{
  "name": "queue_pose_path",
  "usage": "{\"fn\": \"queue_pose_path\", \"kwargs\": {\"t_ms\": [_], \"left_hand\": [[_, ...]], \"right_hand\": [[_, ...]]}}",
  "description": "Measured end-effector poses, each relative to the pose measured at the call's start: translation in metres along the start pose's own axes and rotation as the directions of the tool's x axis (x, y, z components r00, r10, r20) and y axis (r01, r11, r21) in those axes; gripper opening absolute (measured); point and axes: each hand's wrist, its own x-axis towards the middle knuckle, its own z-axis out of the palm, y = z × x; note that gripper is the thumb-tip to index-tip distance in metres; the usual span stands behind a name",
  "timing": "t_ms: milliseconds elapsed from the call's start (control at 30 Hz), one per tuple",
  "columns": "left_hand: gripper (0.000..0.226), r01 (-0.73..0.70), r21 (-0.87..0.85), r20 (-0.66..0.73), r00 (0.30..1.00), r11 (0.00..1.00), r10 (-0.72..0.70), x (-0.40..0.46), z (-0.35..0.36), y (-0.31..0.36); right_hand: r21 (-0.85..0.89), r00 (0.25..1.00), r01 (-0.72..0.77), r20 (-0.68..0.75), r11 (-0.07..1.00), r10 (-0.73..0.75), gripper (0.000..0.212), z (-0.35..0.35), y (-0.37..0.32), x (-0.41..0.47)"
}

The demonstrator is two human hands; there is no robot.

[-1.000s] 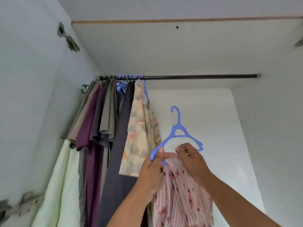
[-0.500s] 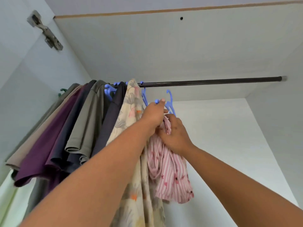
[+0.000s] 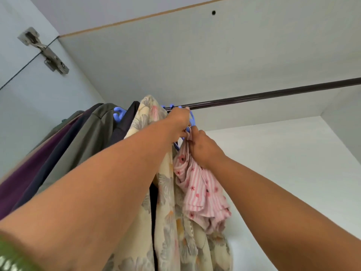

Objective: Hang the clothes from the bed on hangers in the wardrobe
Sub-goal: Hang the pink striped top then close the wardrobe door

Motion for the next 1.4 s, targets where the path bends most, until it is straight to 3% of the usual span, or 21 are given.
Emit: {"fn": "queue_pose_path", "kwargs": {"t_ms": [300, 533, 733, 833, 967, 1067, 1167, 1233, 1300, 1400], "left_hand": [[0.027, -0.012, -0.043, -0.003, 1.0, 0.999, 0.012, 0.014, -0.016, 0.012], [0.017, 0.0, -0.046, -0.026, 1.0, 0.999, -0.001, -0.017, -0.024, 0.014], [0.021, 0.001, 0.113, -0.046, 0.999, 0.994, 0.004, -0.038, -0.03, 0.01], [0.02, -0.026, 0.135, -0.066, 0.997, 0.991, 0.035, -0.043, -0.025, 0.004], [0.052, -0.269, -0.003, -0.122, 0.956, 0.963, 0.266, -0.065, -0.012, -0.016], [0.065, -0.411, 0.094, -0.142, 0.896, 0.907, 0.421, -0.09, -0.004, -0.036], [0.075, -0.362, 0.228, -0.135, 0.907, 0.904, 0.398, -0.124, 0.0, -0.056], [0.078, -0.347, 0.266, -0.138, 0.91, 0.899, 0.392, -0.149, 0.0, -0.068], [0.077, -0.273, 0.281, -0.113, 0.943, 0.92, 0.314, -0.173, -0.002, -0.071], [0.071, -0.223, 0.308, -0.061, 0.965, 0.925, 0.254, -0.207, -0.013, -0.061]], "right_hand": [[0.068, 0.996, 0.057, -0.068, 0.996, -0.052, 0.038, 0.006, -0.012, 0.032], [0.023, 0.981, 0.151, -0.124, 0.988, -0.147, 0.037, -0.007, -0.024, -0.003], [0.067, 0.988, 0.022, -0.155, 0.997, -0.012, 0.032, -0.014, -0.041, -0.031], [0.086, 0.99, -0.105, -0.086, 0.991, 0.113, 0.052, -0.016, -0.048, -0.043], [0.296, 0.98, -0.194, 0.09, 0.935, 0.175, 0.069, -0.007, -0.051, -0.073], [0.157, 0.973, -0.211, 0.132, 0.965, 0.191, 0.049, 0.004, -0.046, -0.1], [0.046, 0.968, -0.222, 0.129, 0.974, 0.215, 0.045, 0.0, -0.05, -0.133], [0.181, 0.984, -0.161, 0.104, 0.97, 0.144, 0.043, -0.011, -0.057, -0.155], [0.339, 0.992, -0.116, 0.078, 0.934, 0.095, 0.026, -0.026, -0.067, -0.172], [0.368, 0.999, -0.018, 0.043, 0.93, 0.002, 0.025, -0.054, -0.087, -0.196]]}}
